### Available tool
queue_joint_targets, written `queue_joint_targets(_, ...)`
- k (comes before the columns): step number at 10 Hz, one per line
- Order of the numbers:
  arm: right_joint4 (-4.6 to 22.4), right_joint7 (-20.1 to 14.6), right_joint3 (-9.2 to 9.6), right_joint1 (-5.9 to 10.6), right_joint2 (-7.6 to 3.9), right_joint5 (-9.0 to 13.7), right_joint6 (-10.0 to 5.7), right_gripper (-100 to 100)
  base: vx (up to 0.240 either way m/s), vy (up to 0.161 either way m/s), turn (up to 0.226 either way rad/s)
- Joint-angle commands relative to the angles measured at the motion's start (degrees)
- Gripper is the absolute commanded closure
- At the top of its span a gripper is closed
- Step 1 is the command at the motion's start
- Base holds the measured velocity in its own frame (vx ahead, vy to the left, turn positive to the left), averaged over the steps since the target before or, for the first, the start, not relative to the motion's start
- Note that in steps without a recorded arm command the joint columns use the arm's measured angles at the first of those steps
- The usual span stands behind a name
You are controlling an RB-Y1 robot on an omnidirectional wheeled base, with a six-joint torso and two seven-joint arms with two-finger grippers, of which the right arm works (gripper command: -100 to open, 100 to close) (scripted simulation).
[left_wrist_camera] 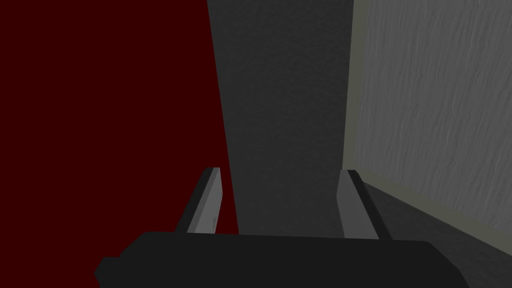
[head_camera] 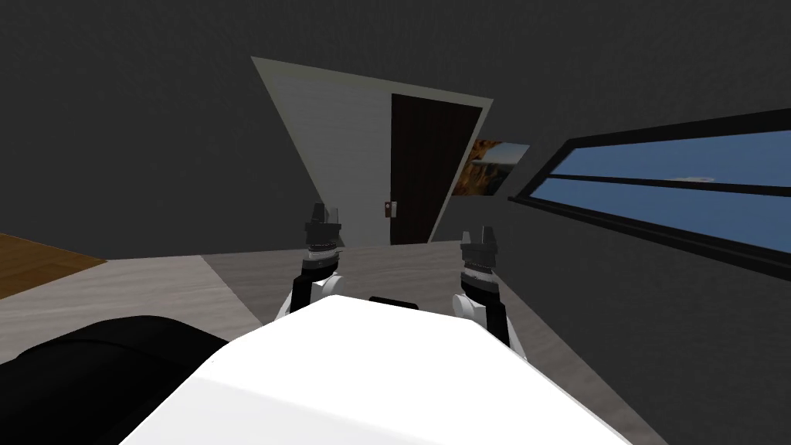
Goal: Pull the door open
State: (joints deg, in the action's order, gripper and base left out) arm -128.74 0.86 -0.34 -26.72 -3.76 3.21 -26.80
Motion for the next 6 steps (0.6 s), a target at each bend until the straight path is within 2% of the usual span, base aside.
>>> queue_joint_targets(1, 2.1, -1.0, -0.85, 1.01, -0.59, -0.3, 0.19, -100, 0.083, 0.044, 0.065)
queue_joint_targets(6, 7.7, -3.7, -2.16, 3.25, -1.55, -2.1, 0.87, -100, 0.092, 0.049, 0.079)
